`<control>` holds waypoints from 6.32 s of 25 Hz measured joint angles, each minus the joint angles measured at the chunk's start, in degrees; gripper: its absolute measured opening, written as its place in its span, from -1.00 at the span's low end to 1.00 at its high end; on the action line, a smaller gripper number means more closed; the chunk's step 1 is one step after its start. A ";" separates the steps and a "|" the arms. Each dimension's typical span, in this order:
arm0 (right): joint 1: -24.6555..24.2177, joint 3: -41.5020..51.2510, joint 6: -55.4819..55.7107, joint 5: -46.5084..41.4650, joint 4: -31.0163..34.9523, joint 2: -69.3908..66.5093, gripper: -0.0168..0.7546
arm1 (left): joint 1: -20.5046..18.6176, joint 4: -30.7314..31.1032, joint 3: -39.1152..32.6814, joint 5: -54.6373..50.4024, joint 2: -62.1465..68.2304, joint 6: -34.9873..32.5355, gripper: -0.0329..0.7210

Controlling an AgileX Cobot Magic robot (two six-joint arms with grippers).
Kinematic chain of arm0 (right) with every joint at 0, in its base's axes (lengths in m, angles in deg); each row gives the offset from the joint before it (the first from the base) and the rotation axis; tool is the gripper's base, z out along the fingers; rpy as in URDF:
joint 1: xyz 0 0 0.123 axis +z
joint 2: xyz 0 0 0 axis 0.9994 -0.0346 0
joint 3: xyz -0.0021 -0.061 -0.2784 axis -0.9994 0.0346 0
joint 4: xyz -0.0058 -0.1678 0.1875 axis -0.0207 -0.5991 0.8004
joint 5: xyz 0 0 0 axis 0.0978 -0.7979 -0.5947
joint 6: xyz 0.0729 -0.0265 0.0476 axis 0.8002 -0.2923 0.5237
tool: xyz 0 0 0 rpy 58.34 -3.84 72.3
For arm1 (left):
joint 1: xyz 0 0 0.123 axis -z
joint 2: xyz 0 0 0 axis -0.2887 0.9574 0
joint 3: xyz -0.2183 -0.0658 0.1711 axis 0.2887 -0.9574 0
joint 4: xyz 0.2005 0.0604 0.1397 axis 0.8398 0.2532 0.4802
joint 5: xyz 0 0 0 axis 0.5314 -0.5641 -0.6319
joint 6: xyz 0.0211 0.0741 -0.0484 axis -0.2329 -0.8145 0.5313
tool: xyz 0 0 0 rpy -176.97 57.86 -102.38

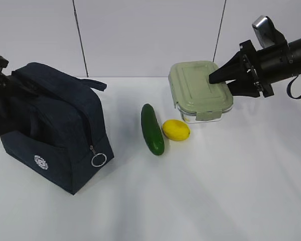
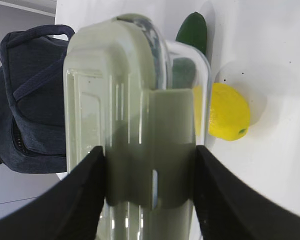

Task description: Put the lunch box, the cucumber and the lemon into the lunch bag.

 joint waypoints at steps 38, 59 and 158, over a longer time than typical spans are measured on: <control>0.00 0.13 1.79 -0.13 0.00 5.93 0.10 | 0.00 -9.50 0.39 -6.60 3.59 -15.56 -0.93; 10.79 0.26 1.06 -0.39 9.40 8.31 0.10 | 0.00 -19.72 0.39 -15.94 6.29 -27.51 -0.93; 25.53 -2.96 -14.37 6.13 3.42 2.68 0.10 | 0.50 -34.23 0.39 -33.67 7.36 -38.07 -0.93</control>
